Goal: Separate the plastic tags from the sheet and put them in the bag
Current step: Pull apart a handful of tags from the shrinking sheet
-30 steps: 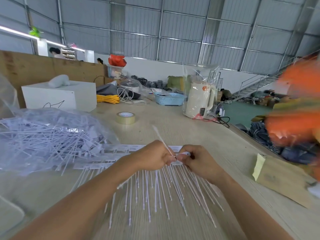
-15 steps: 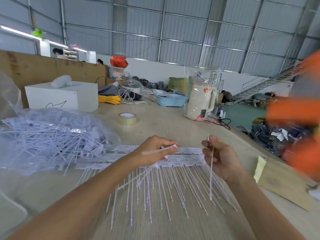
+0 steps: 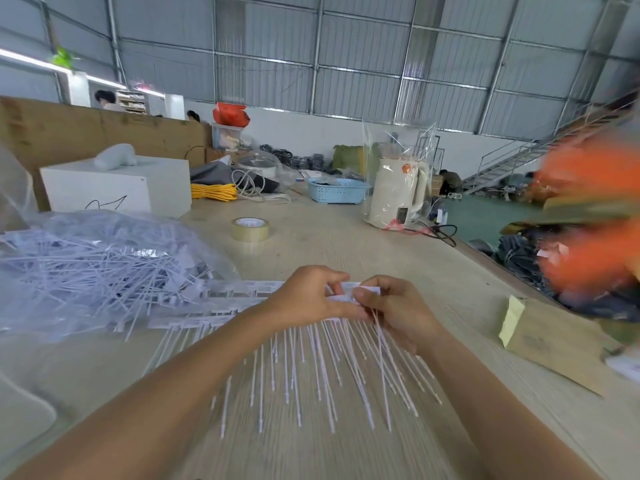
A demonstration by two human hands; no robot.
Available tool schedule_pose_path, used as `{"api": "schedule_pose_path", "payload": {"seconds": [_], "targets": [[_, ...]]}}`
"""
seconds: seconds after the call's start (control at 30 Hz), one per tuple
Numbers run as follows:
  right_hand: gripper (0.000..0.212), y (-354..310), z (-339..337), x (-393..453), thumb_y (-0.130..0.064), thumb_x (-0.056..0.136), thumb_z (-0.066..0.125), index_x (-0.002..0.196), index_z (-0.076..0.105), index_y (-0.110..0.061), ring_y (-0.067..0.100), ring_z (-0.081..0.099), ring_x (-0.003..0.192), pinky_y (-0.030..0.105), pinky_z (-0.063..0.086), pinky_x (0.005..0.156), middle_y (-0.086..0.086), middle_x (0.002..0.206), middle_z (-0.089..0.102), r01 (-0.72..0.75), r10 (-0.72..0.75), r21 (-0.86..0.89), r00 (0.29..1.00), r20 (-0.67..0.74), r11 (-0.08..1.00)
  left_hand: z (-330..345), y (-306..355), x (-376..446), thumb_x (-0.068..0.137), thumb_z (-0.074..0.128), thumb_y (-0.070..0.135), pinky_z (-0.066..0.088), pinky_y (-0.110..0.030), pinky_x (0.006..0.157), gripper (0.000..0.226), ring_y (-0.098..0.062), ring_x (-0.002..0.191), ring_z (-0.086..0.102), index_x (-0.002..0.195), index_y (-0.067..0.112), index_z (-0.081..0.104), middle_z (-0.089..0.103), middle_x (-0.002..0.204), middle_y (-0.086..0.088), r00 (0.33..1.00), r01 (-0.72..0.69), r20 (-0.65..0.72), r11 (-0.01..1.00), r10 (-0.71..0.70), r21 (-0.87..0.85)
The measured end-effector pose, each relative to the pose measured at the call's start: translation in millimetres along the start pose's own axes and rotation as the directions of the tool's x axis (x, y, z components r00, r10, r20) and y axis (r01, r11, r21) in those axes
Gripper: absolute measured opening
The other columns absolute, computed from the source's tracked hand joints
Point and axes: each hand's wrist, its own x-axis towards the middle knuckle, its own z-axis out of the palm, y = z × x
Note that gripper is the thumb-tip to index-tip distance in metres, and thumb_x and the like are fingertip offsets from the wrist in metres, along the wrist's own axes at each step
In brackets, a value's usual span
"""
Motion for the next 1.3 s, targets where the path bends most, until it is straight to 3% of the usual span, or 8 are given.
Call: {"api": "schedule_pose_path", "payload": {"seconds": [0.13, 0.37, 0.5, 0.7, 0.9, 1.03, 1.2, 1.3], "targets": [[0.01, 0.6, -3.9, 1.8, 0.006, 0.087, 0.057, 0.08, 0.062, 0.0, 0.011, 0.052, 0.041, 0.02, 0.046, 0.043, 0.006, 0.053, 0.06, -0.006, 0.011, 0.056, 0.996, -0.091, 0.998, -9.3, -7.2, -0.9, 0.082, 0.071, 0.021, 0.048, -0.024, 0.092, 0.047, -0.007, 0.102, 0.059, 0.127, 0.017, 0.059, 0.062, 0.112, 0.009, 0.987, 0.05, 0.159, 0.995, -0.037, -0.083], [0.016, 1.0, -3.6, 2.9, 0.001, 0.093, 0.051, 0.098, 0.065, 0.008, 0.008, 0.051, 0.046, 0.017, 0.045, 0.047, 0.006, 0.056, 0.057, -0.044, 0.044, 0.038, 0.999, 0.008, 0.998, -8.7, -2.8, -4.9, 0.086, 0.065, 0.018, 0.034, -0.028, 0.06, 0.014, -0.016, 0.067, 0.053, 0.091, 0.007, 0.072, 0.062, 0.075, -0.009, 0.978, -0.207, 0.035, 0.949, 0.205, 0.239], [0.021, 2.7, -2.4, 0.6, -0.005, 0.096, 0.048, 0.086, 0.067, 0.0, 0.006, 0.051, 0.048, 0.016, 0.041, 0.048, 0.001, 0.055, 0.059, -0.066, 0.076, -0.083, 0.988, 0.132, 0.994, -7.9, -5.1, -10.3, 0.089, 0.061, 0.02, 0.041, -0.031, 0.071, 0.036, -0.021, 0.087, 0.058, 0.124, 0.017, 0.062, 0.063, 0.102, -0.008, 0.956, -0.278, 0.014, 0.897, 0.292, 0.344], [0.027, 5.0, 0.3, -4.6, -0.009, 0.094, 0.053, 0.068, 0.06, -0.008, 0.011, 0.054, 0.045, 0.018, 0.043, 0.047, 0.003, 0.054, 0.058, 0.044, 0.014, -0.319, 0.984, 0.178, 0.947, -6.2, -7.1, -12.8, 0.096, 0.049, 0.031, 0.044, -0.033, 0.069, 0.031, -0.022, 0.088, 0.059, 0.123, 0.025, 0.063, 0.064, 0.099, -0.004, 0.956, -0.293, 0.165, 0.814, 0.242, 0.502], [0.024, 8.2, 2.7, -2.2, -0.01, 0.091, 0.059, 0.068, 0.061, -0.015, 0.011, 0.05, 0.033, 0.016, 0.039, 0.041, -0.002, 0.039, 0.053, 0.149, -0.118, -0.569, 0.989, 0.091, 0.809, -4.6, -5.5, -11.1, 0.092, 0.057, 0.022, 0.036, -0.032, 0.06, 0.026, -0.025, 0.062, 0.055, 0.086, 0.001, 0.07, 0.059, 0.067, -0.011, 0.968, -0.237, 0.153, 0.92, 0.198, 0.311], [0.018, 5.5, 4.2, -1.4, -0.003, 0.088, 0.06, 0.072, 0.061, -0.01, 0.006, 0.051, 0.034, 0.034, 0.05, 0.042, -0.009, 0.045, 0.049, 0.257, -0.236, -0.669, 0.964, 0.124, 0.698, -6.5, -5.0, -12.5, 0.091, 0.061, 0.022, 0.042, -0.018, 0.053, 0.029, -0.001, 0.043, 0.052, 0.065, 0.014, 0.07, 0.06, 0.048, 0.01, 0.988, -0.069, 0.137, 0.996, 0.076, -0.05], [0.013, -2.7, -11.1, 3.6, 0.003, 0.086, 0.058, 0.074, 0.064, 0.0, 0.012, 0.052, 0.049, 0.037, 0.048, 0.051, 0.004, 0.063, 0.06, 0.291, -0.4, -0.728, 0.916, 0.025, 0.621, -20.5, -3.1, -12.8, 0.085, 0.069, 0.025, 0.045, -0.02, 0.057, 0.02, -0.009, 0.048, 0.053, 0.071, 0.01, 0.074, 0.064, 0.056, -0.002, 0.969, 0.034, 0.24, 0.943, 0.049, -0.331], [0.016, -5.0, -41.0, 7.8, 0.003, 0.086, 0.057, 0.072, 0.062, -0.001, 0.013, 0.044, 0.044, 0.024, 0.039, 0.04, 0.008, 0.056, 0.051, 0.091, -0.203, -0.368, 0.939, -0.277, 0.925, -22.2, -3.2, -10.9, 0.078, 0.075, 0.023, 0.052, -0.024, 0.066, 0.011, -0.014, 0.057, 0.062, 0.085, 0.016, 0.076, 0.068, 0.065, -0.008, 0.975, 0.074, 0.22, 0.92, 0.013, -0.384]]}}
